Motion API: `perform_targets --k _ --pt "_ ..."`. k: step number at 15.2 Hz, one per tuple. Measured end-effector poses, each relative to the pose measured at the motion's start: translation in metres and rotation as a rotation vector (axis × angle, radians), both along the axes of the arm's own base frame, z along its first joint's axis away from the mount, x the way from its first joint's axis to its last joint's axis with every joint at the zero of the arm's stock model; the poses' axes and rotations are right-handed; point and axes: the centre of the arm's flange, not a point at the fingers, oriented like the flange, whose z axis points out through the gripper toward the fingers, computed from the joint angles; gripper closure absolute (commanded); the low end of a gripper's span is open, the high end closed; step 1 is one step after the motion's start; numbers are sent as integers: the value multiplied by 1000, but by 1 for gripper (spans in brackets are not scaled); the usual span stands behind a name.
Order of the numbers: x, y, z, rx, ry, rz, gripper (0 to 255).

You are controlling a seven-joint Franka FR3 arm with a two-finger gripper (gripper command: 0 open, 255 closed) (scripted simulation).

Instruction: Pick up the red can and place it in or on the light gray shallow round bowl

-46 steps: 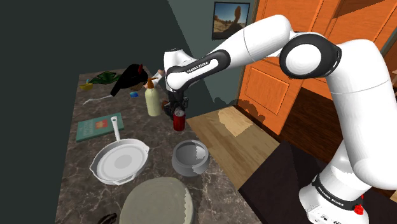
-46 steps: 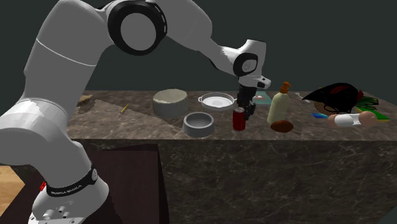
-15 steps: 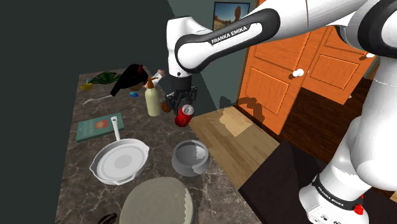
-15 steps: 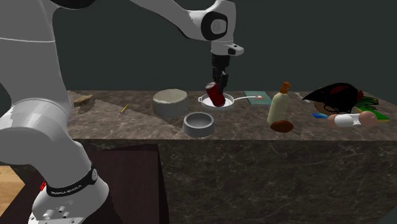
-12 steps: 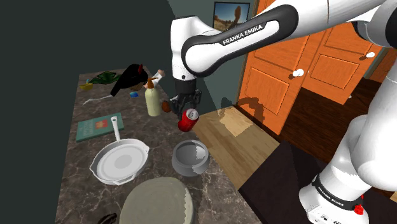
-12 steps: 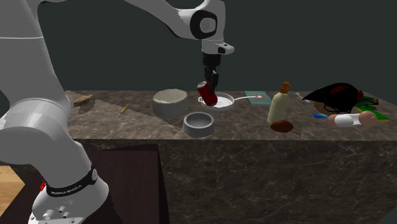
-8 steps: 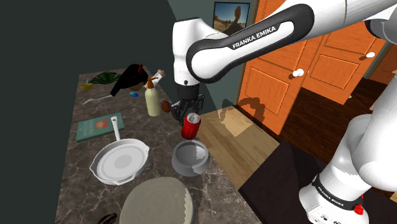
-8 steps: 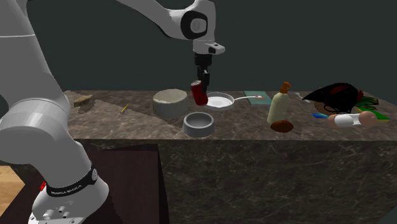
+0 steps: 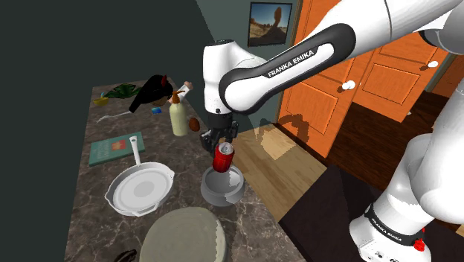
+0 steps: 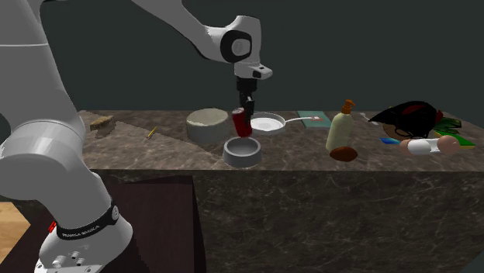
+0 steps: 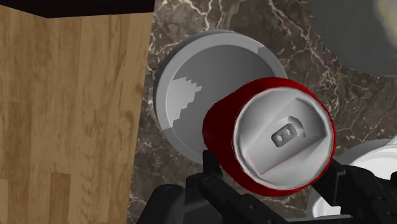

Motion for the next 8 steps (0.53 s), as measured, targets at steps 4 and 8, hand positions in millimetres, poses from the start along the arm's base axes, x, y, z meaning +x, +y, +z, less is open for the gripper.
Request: perform_targets --k 4,8 --pt "-2 -2 -21 0 0 0 255" --pt "0 -1 -41 0 0 0 255"
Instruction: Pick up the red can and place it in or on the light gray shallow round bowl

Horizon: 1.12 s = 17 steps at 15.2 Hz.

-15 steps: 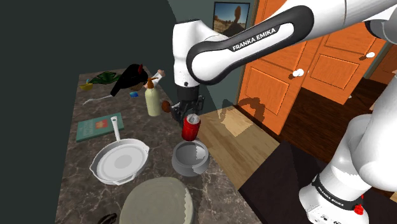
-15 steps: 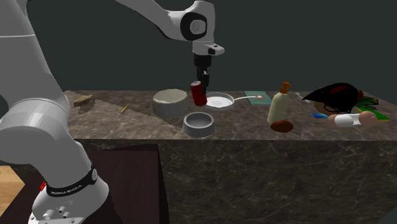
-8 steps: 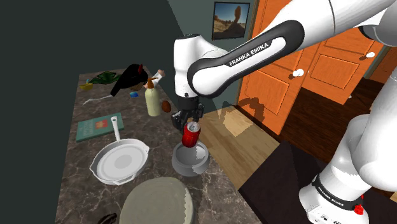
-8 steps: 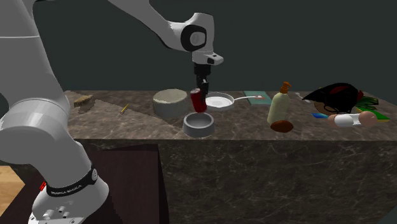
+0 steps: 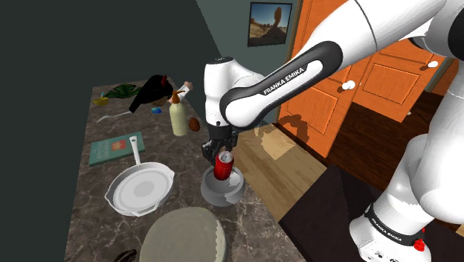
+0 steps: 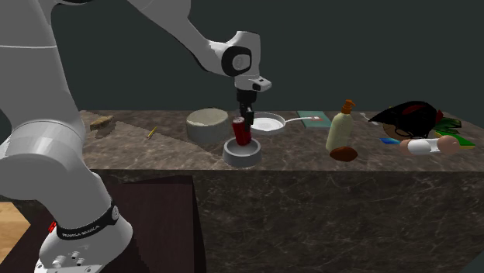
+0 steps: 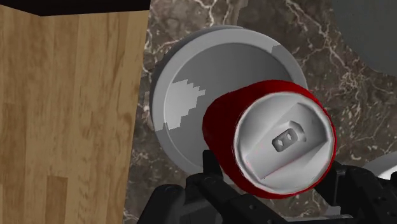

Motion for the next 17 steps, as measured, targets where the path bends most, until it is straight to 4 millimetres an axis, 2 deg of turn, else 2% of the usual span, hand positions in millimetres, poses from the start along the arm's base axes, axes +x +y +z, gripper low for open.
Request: perform_targets --k 7,8,14,17 --pt "-1 0 -8 0 0 0 255" --pt "-1 0 -8 0 0 0 0" --pt "-1 0 -8 0 -1 0 0" --pt "0 -2 21 1 -2 -1 0"
